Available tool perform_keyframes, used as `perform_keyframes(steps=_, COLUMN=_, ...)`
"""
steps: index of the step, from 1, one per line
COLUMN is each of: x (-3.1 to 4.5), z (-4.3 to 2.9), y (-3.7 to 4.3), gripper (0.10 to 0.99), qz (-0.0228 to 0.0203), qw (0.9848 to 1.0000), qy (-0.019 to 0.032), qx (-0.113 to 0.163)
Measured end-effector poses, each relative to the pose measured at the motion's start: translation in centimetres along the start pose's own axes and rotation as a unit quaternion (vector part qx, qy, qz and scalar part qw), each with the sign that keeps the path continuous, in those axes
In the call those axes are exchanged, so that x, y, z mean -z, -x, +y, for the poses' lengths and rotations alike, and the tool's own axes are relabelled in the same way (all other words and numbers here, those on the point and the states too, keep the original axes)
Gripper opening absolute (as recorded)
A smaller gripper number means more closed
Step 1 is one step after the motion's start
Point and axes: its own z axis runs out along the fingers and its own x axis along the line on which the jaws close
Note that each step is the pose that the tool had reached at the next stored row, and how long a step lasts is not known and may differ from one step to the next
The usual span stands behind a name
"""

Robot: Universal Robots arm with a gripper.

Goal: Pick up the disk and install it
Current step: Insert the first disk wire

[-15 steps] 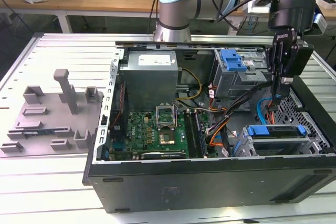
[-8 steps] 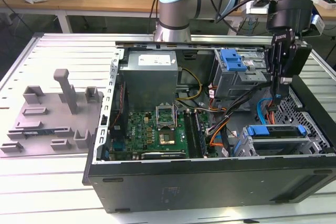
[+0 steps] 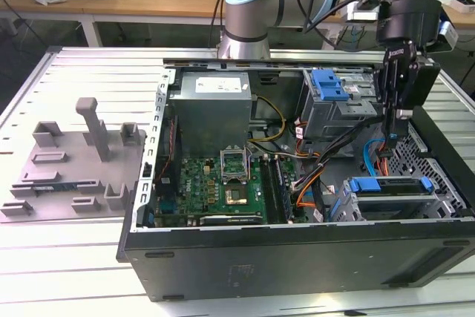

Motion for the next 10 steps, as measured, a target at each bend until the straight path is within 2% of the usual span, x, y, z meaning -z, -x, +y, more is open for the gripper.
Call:
perform_keyframes(steps=4, x=-0.18, z=0.02, y=0.14, gripper=0.282, qz=0.0021, qw=1.0000, qy=-0.0003, qx=0.000)
perform_keyframes(steps=6, x=-0.23, z=0.03, y=0.18, gripper=0.169, qz=0.0031, qw=1.0000, qy=-0.0004, qx=0.000)
perform_keyframes(steps=10, x=-0.28, z=0.04, y=0.21, gripper=0.169, qz=0.0044, qw=1.0000, qy=-0.0006, qx=0.000)
